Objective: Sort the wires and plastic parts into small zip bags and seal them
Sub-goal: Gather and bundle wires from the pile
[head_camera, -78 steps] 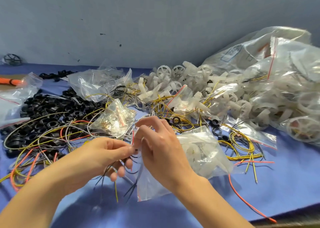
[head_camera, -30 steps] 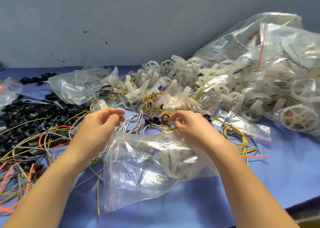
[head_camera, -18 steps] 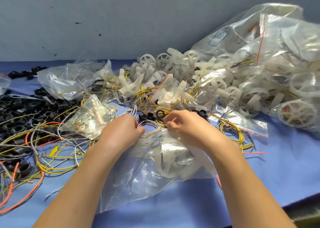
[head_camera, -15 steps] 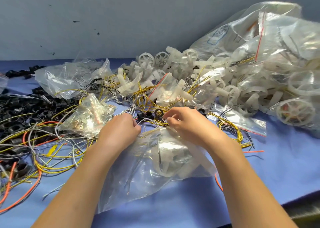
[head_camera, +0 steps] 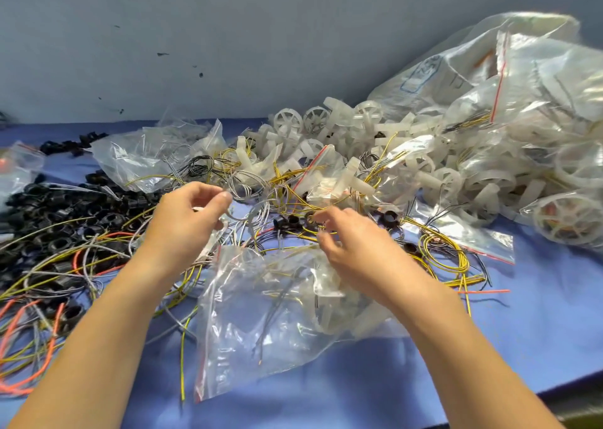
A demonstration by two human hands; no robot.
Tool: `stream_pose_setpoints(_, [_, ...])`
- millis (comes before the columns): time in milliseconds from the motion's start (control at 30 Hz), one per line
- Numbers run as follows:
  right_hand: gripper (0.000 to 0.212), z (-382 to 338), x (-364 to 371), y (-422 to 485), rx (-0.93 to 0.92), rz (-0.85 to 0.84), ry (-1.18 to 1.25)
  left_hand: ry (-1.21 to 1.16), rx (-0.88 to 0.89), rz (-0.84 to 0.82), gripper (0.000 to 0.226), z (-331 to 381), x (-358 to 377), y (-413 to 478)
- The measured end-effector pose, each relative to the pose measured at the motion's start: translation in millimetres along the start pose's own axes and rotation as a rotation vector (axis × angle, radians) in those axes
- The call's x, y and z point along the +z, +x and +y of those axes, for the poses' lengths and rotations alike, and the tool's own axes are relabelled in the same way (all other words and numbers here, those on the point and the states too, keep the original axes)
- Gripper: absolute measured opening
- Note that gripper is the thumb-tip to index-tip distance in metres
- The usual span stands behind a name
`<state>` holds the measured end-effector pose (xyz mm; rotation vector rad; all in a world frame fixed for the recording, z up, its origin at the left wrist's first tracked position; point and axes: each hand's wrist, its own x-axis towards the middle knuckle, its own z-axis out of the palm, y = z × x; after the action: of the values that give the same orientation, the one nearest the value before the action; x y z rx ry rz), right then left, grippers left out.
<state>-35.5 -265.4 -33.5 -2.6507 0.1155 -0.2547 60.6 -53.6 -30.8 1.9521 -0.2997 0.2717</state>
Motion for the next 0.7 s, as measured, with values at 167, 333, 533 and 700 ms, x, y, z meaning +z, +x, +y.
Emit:
stream_pose_setpoints(167, [0.038,8.2,3.0,-14.4,-0.024,-0.02,-0.044,-0.302,-0.148,0.016,0.003,-8.5,-8.9,-5.1])
stream_pose_setpoints(333, [0.035,2.5,-2.3,-17.0,-0.096,0.014,0.015,-0.512,-0.139,0.027,0.004,-5.5,-9.3,-11.5])
stream_pose_setpoints(533, [0.038,-24.7,-5.0,5.1,-0.167,0.088,0.241,-0.409,0.169,0.229,0.002,16.7,-18.7,-13.7])
stream_pose_setpoints(700, [0.058,-44.6,5.3,21.2,-0.205,0.093,0.324,-0.362,0.204,0.128,0.008,27.7,-16.8,-17.9])
